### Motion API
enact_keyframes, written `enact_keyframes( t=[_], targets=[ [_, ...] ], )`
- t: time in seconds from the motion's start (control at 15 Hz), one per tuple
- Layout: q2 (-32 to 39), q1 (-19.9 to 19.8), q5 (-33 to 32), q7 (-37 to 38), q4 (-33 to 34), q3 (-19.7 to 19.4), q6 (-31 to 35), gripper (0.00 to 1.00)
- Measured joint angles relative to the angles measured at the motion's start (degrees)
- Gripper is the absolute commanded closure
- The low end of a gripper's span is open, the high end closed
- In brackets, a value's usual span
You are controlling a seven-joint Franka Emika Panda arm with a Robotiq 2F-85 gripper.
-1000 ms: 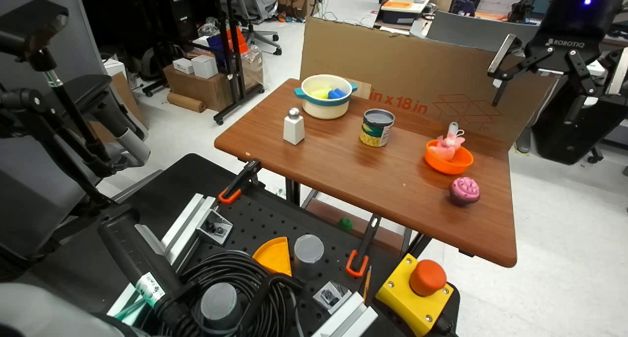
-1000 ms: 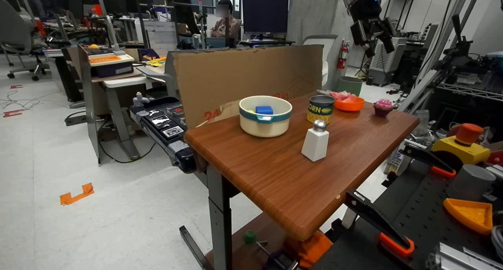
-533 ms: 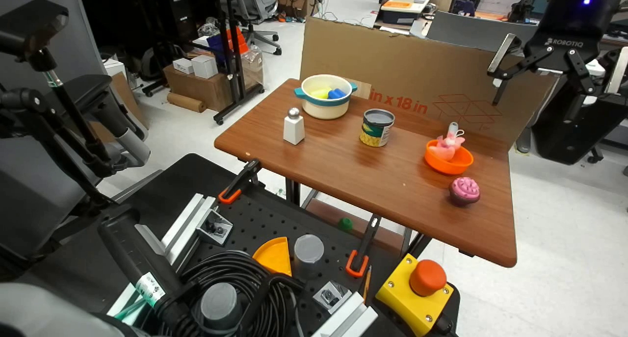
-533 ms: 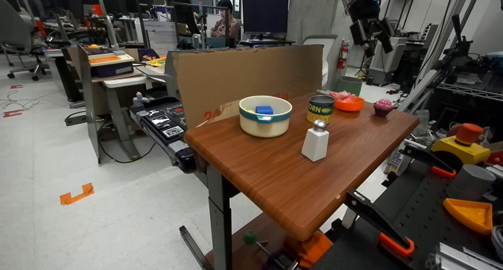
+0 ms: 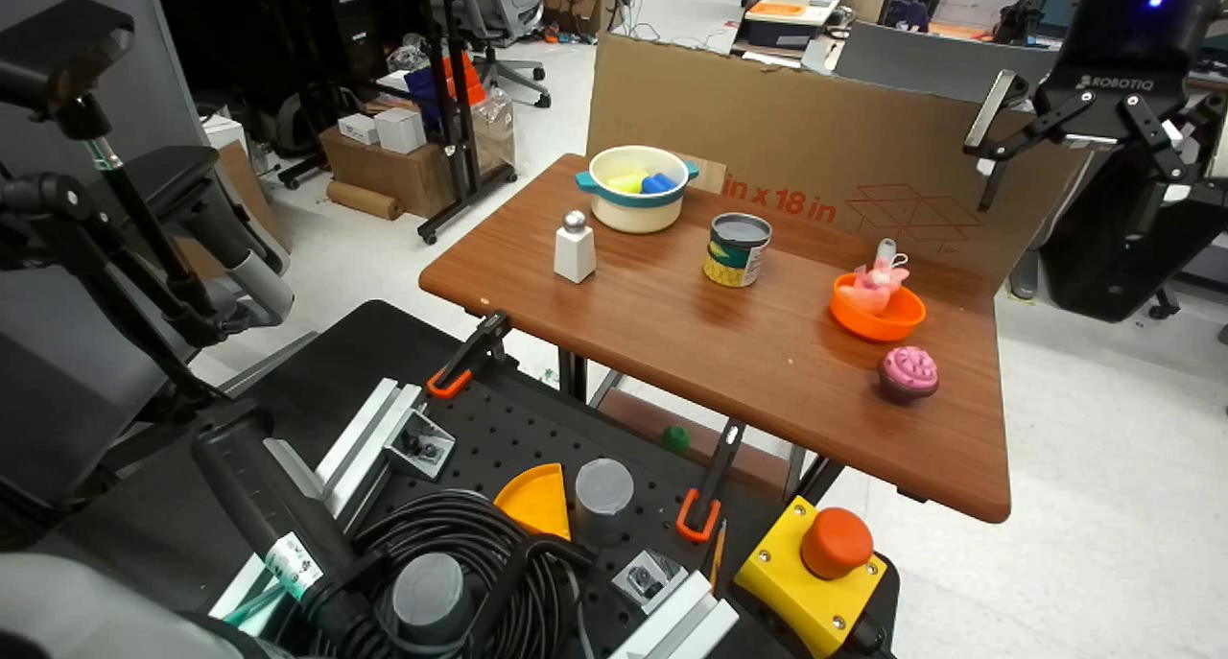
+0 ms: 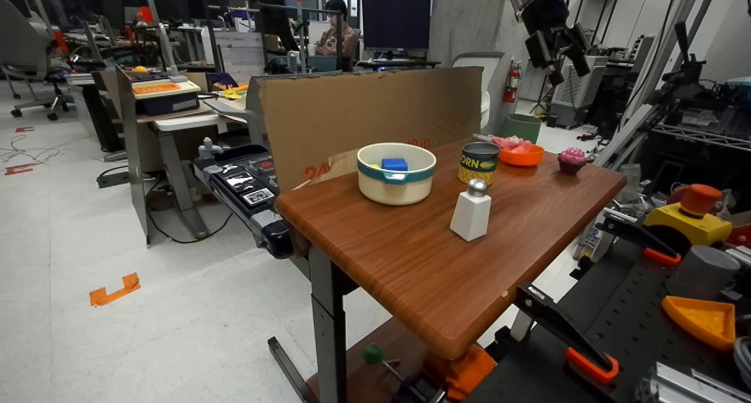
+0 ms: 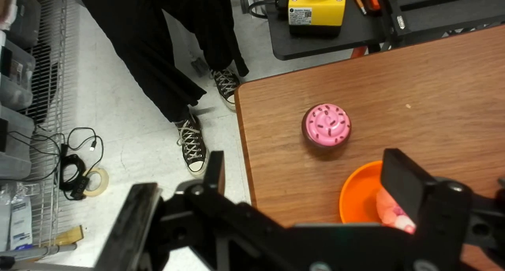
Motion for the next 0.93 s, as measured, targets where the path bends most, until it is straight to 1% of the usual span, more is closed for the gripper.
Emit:
enact_keyframes(
  t=[0.33,0.67,0.93],
  targets=[
    [1.0,0.0,0.0,-0.4,1.0,0.0,-0.2,0.0],
    [1.4,-0.1,0.3,-3.8,1.7,0.5,-1.2,0.0],
    [1.4,-0.1,0.3,-4.4,2.3,0.5,-1.5,0.0]
  ],
)
